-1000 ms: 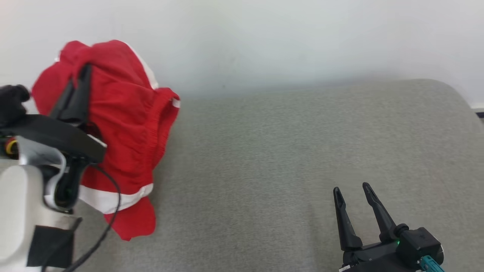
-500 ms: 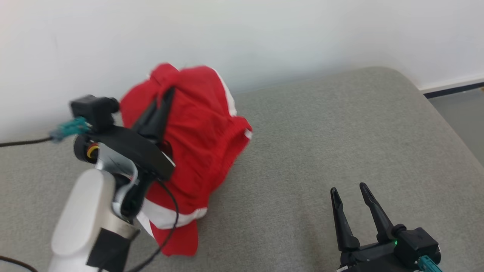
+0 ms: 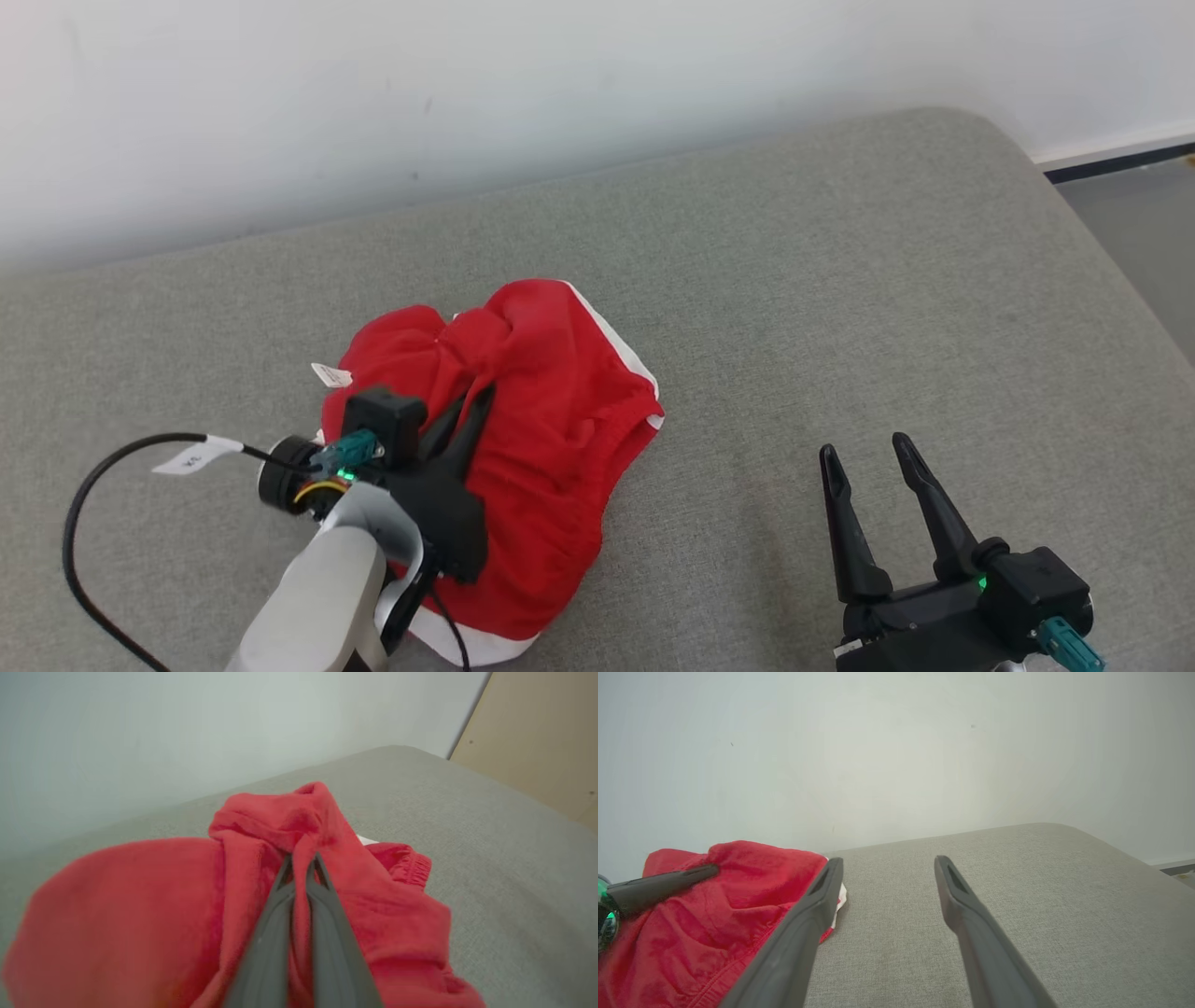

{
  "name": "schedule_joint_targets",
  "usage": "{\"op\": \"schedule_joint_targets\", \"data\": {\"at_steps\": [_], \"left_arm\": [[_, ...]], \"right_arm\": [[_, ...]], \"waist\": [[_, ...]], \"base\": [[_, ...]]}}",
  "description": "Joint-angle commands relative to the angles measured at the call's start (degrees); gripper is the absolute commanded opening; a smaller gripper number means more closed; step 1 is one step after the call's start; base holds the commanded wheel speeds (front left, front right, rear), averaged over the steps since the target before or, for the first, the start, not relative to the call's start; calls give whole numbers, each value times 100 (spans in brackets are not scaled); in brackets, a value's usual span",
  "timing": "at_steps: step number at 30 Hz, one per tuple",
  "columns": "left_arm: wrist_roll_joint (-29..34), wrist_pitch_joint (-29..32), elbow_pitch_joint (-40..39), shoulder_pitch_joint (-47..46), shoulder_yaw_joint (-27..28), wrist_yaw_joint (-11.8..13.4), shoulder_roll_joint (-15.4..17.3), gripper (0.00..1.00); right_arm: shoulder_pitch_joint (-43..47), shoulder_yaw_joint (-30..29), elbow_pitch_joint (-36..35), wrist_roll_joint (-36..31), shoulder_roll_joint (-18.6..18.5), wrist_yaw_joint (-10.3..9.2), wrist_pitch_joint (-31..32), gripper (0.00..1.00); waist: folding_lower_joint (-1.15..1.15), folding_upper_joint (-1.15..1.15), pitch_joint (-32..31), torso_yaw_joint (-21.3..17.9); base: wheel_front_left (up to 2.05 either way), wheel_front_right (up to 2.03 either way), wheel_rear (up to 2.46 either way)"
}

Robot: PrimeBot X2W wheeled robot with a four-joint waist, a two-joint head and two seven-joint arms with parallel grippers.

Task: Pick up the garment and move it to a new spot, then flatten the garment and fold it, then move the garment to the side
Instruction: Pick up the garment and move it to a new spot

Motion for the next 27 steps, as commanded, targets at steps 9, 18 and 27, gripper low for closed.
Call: {"op": "schedule_joint_targets", "data": {"at_steps": [9,18,27], "left_arm": [[262,-623,829,-341,-1,370,127,0],[390,-870,1218,-448,-13,627,205,0],[307,-934,578,-534,-39,639,-27,100]], "right_arm": [[-9,-52,17,-20,-38,2,-3,100],[40,-43,18,10,-68,2,-3,100],[51,-53,19,47,-89,2,-3,100]], "waist": [[-1,0,45,166],[-1,0,-56,261],[-1,0,-71,313]], "base": [[0,0,0],[0,0,0],[0,0,0]]}}
